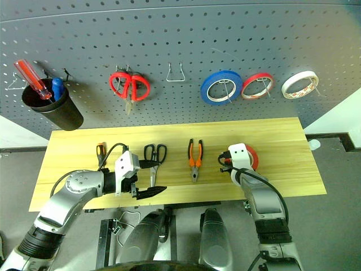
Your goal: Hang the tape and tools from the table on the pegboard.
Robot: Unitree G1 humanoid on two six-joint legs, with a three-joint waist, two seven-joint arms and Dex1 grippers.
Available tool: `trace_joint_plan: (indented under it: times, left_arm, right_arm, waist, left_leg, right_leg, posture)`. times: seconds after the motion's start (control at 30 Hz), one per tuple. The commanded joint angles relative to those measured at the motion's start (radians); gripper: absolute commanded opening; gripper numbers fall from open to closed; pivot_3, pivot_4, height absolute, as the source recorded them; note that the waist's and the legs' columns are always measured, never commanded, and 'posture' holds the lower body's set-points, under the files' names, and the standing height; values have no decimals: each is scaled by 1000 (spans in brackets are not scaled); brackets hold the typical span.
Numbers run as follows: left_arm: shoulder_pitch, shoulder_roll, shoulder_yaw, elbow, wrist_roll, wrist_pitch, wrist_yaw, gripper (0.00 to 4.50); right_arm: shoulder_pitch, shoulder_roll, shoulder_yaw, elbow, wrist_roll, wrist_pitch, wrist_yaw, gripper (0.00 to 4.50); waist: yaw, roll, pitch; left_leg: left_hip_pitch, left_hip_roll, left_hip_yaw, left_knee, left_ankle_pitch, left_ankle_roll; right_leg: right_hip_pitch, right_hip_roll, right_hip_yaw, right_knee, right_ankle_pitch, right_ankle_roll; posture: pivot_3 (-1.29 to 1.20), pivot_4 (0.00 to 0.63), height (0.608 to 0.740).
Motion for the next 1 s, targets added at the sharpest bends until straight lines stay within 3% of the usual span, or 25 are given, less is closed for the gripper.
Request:
trace_joint_plan:
  times: [0.03,0.53,1.0]
  left_arm:
    - [0,-4,0,-15,-19,-12,-8,4500]
    - [-12,-8,-1,-3,-17,-19,-14,4500]
    - [-17,-12,6,7,-15,-33,-12,4500]
  right_arm:
    - [30,0,-1,32,-17,6,-20,684]
    - [95,-11,-25,-44,-20,-96,-43,684]
    - [373,-17,-107,-343,-18,-279,-39,684]
  waist:
    - [-1,0,0]
    - [-1,0,0]
    - [-3,0,0]
  left_leg:
    - [0,0,0,0,0,0]
    - [0,0,0,0,1,-1]
    - [-1,0,0,-2,3,-5]
  right_leg:
    - [0,0,0,0,0,0]
    - [0,0,0,0,0,0]
    - [-2,1,0,-1,0,0]
  posture:
    - [33,315,710]
    - [36,310,710]
    - [31,294,710]
